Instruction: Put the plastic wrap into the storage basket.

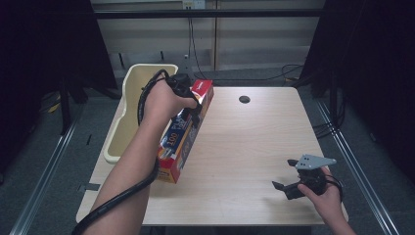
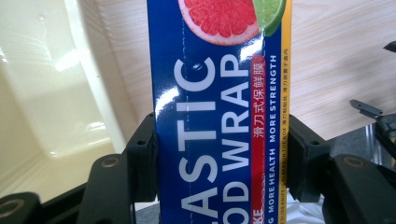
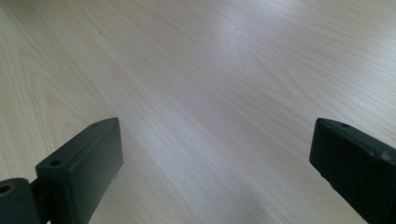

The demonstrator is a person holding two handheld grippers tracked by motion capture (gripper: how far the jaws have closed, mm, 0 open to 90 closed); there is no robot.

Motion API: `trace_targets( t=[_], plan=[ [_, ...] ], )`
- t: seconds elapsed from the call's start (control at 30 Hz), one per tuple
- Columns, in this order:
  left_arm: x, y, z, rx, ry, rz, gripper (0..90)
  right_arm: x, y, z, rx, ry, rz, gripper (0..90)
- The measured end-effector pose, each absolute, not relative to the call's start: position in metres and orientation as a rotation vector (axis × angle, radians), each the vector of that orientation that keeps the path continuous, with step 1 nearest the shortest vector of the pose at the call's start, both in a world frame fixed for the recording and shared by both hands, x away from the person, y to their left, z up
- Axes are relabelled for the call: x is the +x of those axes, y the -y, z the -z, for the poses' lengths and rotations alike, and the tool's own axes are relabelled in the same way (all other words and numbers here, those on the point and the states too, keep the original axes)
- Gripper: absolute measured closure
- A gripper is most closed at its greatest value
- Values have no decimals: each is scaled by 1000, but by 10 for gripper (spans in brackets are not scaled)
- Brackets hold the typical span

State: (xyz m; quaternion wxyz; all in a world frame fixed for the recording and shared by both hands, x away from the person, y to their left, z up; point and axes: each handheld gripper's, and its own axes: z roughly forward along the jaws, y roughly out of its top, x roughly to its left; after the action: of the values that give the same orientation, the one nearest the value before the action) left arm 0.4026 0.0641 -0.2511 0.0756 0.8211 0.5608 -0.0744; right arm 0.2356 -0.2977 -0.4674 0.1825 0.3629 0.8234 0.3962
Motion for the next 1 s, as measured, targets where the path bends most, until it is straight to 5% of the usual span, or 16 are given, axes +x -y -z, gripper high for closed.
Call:
trace_targets(
  t=[1.0],
  plan=[
    [402,-100,226,2368,-1775,164,410,235,298,468,1033,-2335,-1116,27]
  ],
)
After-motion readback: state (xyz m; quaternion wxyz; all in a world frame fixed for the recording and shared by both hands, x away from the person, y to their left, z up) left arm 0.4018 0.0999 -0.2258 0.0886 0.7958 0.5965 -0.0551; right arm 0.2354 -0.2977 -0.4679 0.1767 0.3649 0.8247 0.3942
